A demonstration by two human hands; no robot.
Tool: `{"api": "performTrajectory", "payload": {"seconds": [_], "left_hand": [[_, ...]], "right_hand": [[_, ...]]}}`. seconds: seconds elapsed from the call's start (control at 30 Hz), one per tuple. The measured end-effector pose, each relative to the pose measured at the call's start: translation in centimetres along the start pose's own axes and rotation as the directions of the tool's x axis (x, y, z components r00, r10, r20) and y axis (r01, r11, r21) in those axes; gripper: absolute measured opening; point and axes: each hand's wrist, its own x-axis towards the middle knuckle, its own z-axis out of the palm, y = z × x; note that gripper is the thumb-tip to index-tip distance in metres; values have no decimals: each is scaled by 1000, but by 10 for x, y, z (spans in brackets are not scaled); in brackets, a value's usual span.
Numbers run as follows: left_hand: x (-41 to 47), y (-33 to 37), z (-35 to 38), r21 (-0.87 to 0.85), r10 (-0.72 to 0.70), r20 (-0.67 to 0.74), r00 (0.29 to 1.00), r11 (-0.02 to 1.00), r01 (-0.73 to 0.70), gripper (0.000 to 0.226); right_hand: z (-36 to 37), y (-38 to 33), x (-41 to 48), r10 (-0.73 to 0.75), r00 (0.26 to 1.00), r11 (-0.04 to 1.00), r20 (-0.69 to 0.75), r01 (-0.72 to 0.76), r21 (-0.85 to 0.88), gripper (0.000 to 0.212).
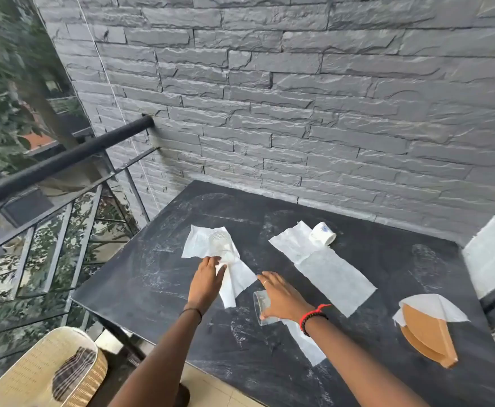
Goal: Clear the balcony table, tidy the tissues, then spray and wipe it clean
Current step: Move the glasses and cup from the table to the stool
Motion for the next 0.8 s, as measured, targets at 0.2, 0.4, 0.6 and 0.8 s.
{"api": "performTrajectory", "payload": {"seconds": [0.2,0.4,0.6,0.8], "left_hand": [[16,-26,8,-121,-125,43,991,984,129,22],[42,-45,12,-165,-114,57,992,979,122,26],[66,-59,12,-158,-115,22,993,981,117,33],[89,-68,11,-156,-98,51,994,982,105,37]], "right_hand": [[20,5,22,-21,994,984,109,40,-171,114],[27,5,32,18,974,988,225,17,-153,115],[28,6,36,136,949,985,284,-100,-140,110],[23,8,43,163,943,985,291,-137,-109,105]]}}
